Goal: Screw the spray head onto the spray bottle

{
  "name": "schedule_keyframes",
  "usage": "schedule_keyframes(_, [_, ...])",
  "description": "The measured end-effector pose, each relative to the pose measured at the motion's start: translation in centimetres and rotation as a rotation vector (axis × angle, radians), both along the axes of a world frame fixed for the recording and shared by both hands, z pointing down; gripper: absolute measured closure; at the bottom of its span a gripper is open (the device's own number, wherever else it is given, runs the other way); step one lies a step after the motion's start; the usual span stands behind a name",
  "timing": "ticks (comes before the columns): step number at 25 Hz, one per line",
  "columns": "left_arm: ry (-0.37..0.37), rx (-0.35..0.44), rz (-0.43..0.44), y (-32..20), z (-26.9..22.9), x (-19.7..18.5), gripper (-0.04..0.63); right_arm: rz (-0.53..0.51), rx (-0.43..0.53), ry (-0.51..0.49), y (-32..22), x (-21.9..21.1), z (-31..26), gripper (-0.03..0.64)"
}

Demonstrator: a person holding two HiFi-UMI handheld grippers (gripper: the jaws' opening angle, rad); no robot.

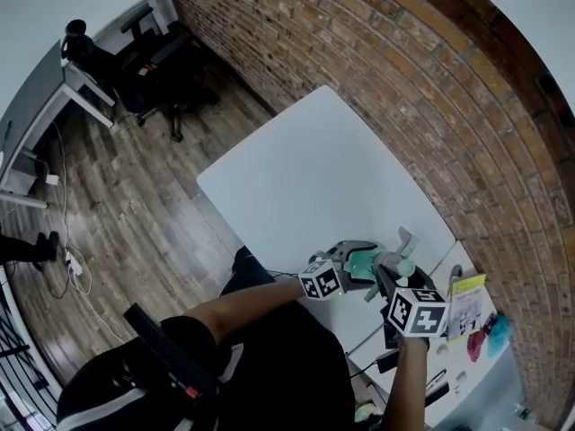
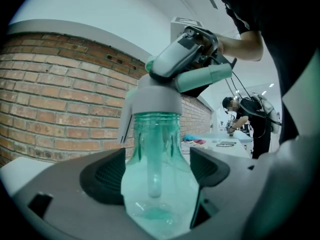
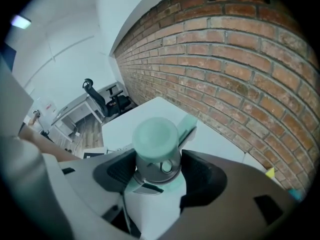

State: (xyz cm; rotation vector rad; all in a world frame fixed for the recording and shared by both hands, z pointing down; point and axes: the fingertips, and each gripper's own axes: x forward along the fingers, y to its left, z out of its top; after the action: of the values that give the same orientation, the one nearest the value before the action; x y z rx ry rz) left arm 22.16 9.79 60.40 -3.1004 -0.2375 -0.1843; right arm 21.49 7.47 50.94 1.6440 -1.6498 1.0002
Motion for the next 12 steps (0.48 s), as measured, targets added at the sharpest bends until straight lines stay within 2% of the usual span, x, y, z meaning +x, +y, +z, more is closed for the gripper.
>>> schedule_keyframes(6, [0.002,-0.004,0.006,0.07,0.10,0.02,0.195,-0.137,-0.033,0.030,-0.01,-0.20,0.14,0.344])
schedule_keyframes(12, [0.004,-0.008,0.014,0.12,0.03,-0.04,0.196,-0.427,-0.075,0.065,0.19,-0.77,0.27,0.344])
